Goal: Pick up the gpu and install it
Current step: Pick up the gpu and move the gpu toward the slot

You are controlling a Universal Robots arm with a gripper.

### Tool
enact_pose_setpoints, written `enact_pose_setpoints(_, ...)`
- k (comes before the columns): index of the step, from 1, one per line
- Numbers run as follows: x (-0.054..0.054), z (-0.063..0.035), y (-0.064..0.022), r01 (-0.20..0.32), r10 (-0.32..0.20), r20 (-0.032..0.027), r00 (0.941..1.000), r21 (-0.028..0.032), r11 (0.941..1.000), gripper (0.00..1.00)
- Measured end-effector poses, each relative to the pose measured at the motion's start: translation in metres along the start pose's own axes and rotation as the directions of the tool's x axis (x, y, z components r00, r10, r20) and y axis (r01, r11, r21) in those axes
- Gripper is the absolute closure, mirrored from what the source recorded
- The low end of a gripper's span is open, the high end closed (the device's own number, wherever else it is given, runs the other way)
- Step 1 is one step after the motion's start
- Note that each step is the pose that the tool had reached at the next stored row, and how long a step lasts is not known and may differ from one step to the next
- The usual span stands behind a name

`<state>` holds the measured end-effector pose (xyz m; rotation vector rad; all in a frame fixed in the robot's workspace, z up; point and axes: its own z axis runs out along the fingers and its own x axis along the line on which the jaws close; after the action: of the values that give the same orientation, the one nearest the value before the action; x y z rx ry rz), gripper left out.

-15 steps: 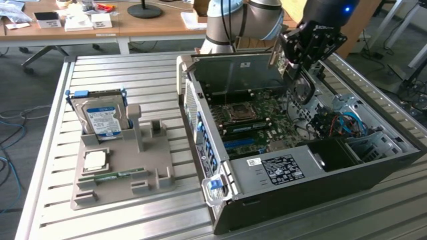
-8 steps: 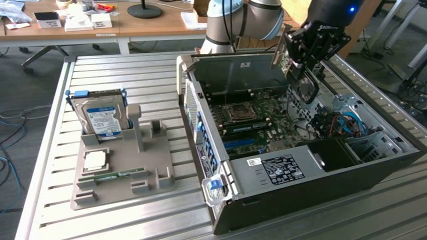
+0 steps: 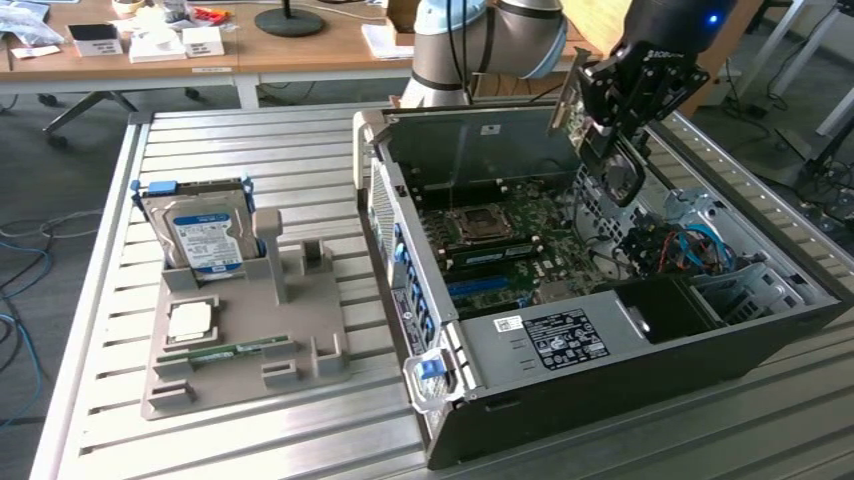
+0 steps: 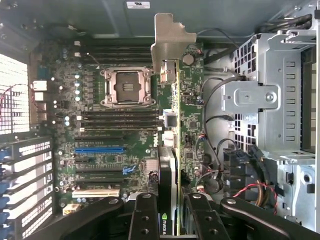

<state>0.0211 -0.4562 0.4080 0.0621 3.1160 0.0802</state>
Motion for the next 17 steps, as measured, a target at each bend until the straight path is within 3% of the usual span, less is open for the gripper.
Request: enact_pose_setpoints(17, -0.0098, 0.0003, 0.0004, 0.001, -0.001, -0.0001, 1.0000, -0.0005, 1.0000, 0.73)
